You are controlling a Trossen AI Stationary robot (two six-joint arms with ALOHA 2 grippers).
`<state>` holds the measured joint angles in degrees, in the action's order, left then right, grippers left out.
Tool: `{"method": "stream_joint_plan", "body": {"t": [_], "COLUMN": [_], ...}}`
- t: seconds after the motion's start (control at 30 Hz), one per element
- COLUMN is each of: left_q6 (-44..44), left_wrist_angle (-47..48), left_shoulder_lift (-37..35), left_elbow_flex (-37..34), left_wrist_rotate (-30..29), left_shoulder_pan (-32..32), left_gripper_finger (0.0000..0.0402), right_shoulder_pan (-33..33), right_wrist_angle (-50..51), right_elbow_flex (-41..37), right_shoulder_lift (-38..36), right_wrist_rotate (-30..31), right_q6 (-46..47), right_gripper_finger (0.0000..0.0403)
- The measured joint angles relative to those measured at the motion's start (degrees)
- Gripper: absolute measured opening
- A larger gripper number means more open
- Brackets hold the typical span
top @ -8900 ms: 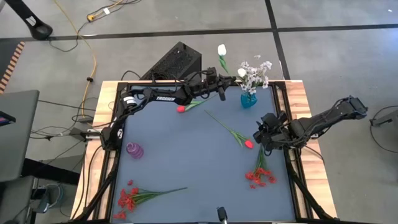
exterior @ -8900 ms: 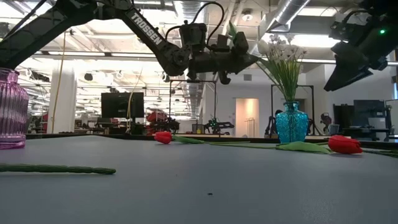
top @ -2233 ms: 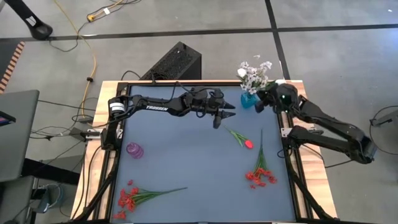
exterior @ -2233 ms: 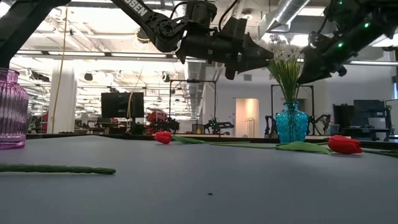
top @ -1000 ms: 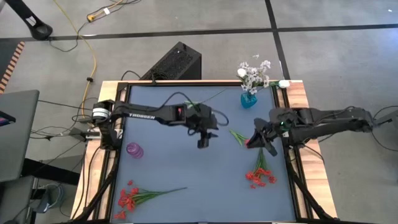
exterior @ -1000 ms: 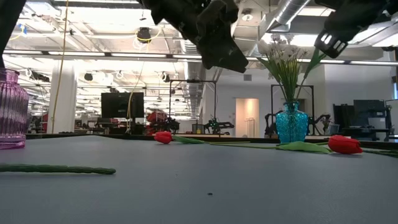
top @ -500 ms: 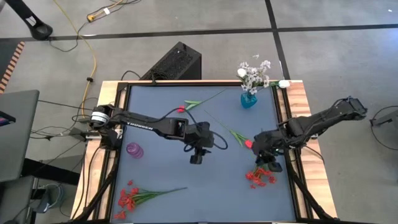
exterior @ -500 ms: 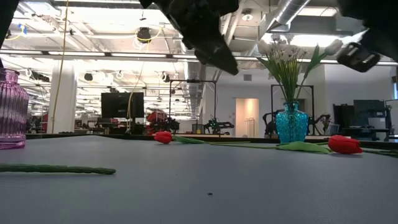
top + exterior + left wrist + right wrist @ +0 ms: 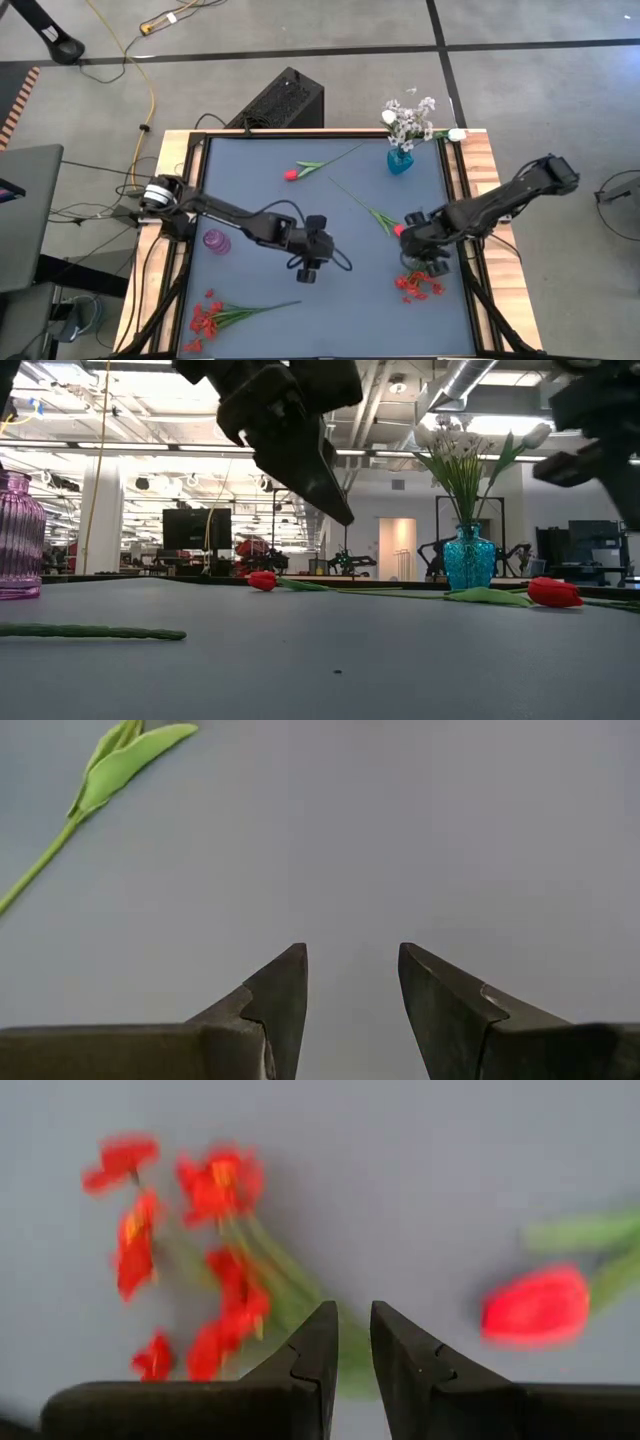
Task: Sort flowers into vase by color
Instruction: Put the right red flowers into the purple vase
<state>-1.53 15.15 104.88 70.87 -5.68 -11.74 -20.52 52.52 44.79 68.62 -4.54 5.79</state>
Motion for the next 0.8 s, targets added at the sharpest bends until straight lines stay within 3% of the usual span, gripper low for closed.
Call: {"method": "stream_joint_plan", "body": {"t": [0.13, 0.33, 0.57, 0.67, 0.8], "left_q6": [-0.58, 2.29, 1.27, -1.37, -2.24], "left_wrist_angle": [0.05, 2.95, 4.53, 1.57, -4.41], "left_shoulder_lift": [-0.34, -2.36, -5.38, -6.08, -7.95], "left_elbow_flex": [0.00, 0.00, 0.00, -1.05, -5.98], "left_wrist_rotate": [-0.19, -1.72, -11.29, -11.90, -11.18], "left_shoulder_pan": [-0.12, -0.30, -3.02, -3.37, -2.53], "left_gripper_finger": [0.0149, 0.0149, 0.0149, 0.0149, 0.0148], "right_shoulder_pan": [0.36, -2.35, -8.93, -10.99, -12.07], "right_wrist_angle": [-1.95, 13.85, 22.53, 22.07, 21.85], "right_elbow_flex": [5.54, 12.93, 11.97, 10.99, 10.58], "right_shoulder_lift": [7.63, 16.75, 25.31, 28.41, 31.34], "right_wrist_rotate": [-0.04, 0.65, 7.58, 8.13, 13.91], "right_q6": [-9.11, -23.02, -35.30, -38.86, -38.96], "right_gripper_finger": [0.0091, 0.0091, 0.0099, 0.0114, 0.0146]}}
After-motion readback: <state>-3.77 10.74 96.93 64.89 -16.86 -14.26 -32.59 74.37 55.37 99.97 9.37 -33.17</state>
